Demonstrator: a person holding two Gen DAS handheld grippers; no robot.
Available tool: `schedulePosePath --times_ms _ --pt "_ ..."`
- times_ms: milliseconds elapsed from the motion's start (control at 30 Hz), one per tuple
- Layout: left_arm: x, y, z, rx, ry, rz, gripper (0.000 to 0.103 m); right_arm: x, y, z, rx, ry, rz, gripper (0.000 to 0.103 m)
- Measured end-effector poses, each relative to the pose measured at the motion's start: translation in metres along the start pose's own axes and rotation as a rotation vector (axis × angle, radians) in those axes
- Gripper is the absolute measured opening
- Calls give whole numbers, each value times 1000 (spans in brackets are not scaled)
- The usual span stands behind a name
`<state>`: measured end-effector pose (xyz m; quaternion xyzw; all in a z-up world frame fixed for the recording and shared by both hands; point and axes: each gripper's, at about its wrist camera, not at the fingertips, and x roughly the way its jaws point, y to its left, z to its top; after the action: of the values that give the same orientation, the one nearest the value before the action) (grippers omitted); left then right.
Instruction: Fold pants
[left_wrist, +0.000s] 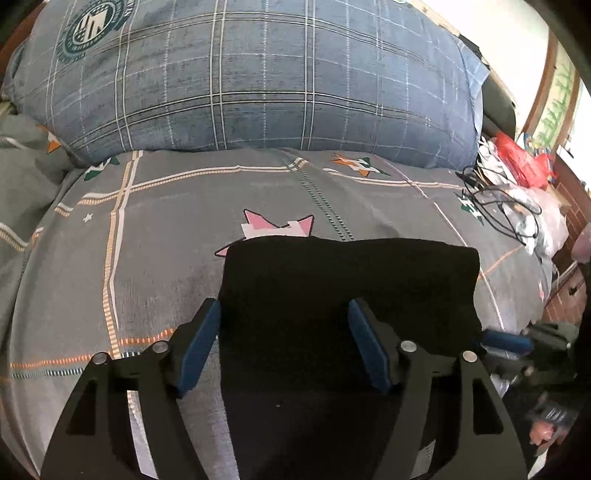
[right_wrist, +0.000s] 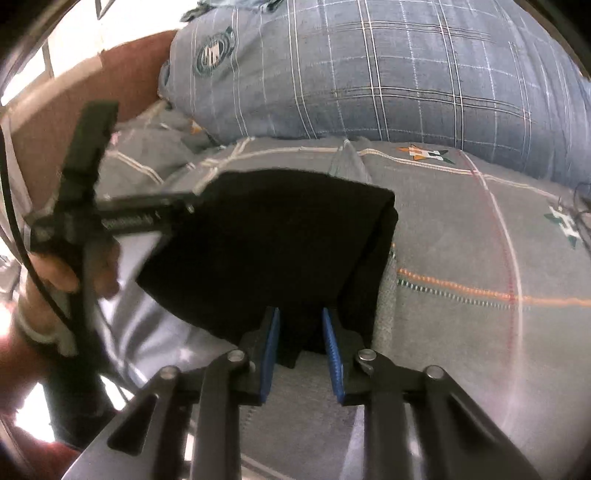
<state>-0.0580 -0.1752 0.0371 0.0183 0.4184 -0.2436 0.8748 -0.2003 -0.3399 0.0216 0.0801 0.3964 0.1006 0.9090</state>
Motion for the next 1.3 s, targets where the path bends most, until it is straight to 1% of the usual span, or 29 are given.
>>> schedulePosePath --times_ms 33,67,100,133,167,200,233,300,333,367,433,500,533,567,633,733,767,833,867,900,1033,1100,1133,1167,1200,1267,1300 --pt "-1 0 0 -2 -2 2 71 -6 -5 3 15 -22 -2 31" --pt "-2 -1 0 0 -3 7 71 -11 -12 8 39 -53 -12 42" --pt "-3 -2 0 4 -5 11 71 -13 -18 13 62 -79 -25 49" --pt "-3 -3 1 7 -6 13 71 -15 -24 19 93 -112 -38 62" --pt "-3 -4 0 9 -6 14 71 -14 -31 25 124 -145 -34 64" --pt "-3 -4 0 8 -5 14 71 -8 -34 33 144 -155 -20 64" --pt "-2 -4 0 6 -4 15 71 0 -39 37 163 -150 -6 64" --pt "-2 -3 1 -3 -5 15 71 21 -42 43 164 -113 -27 64" --pt "-2 -3 2 -6 -5 16 71 31 -41 44 151 -88 -42 57" --pt "-2 -3 3 -8 -5 18 71 38 -39 45 132 -70 -31 25" --pt "-3 -4 5 -4 -5 25 71 36 -32 50 91 -93 -51 4" --pt "-4 -5 9 -2 -10 30 71 31 -31 59 83 -113 -39 4" --pt "-4 -5 11 -1 -19 32 71 30 -31 62 79 -122 -44 4" --pt "-3 -6 11 -2 -22 37 71 31 -33 68 70 -126 -72 4" --pt "-1 -7 11 -5 -20 42 71 37 -37 68 82 -120 -108 4" --pt "6 -8 7 -20 -7 38 73 51 -47 61 131 -91 -103 5" --pt "6 -8 7 -23 -5 36 74 51 -47 58 138 -99 -105 7" --pt "7 -9 6 -24 -3 38 75 44 -47 57 150 -105 -105 16" --pt "6 -8 6 -25 -4 40 76 40 -47 58 154 -106 -111 26" --pt "4 -8 6 -30 -6 42 76 36 -47 58 155 -110 -115 29" --pt "-3 -8 4 -44 -7 50 76 13 -42 55 157 -149 -91 30" --pt "-8 -7 3 -41 -10 63 76 0 -38 51 157 -171 -81 35" --pt "-9 -7 3 -41 7 66 76 -4 -37 50 160 -174 -78 43" --pt "-13 -7 3 -44 4 62 76 -7 -36 49 166 -174 -69 53" --pt "-16 -7 3 -46 -1 61 77 -11 -35 47 173 -176 -54 56" --pt "-21 -5 3 -50 -9 66 81 -16 -34 43 179 -184 -38 57" --pt "-24 -5 3 -54 -14 67 81 -18 -33 42 180 -184 -37 57"
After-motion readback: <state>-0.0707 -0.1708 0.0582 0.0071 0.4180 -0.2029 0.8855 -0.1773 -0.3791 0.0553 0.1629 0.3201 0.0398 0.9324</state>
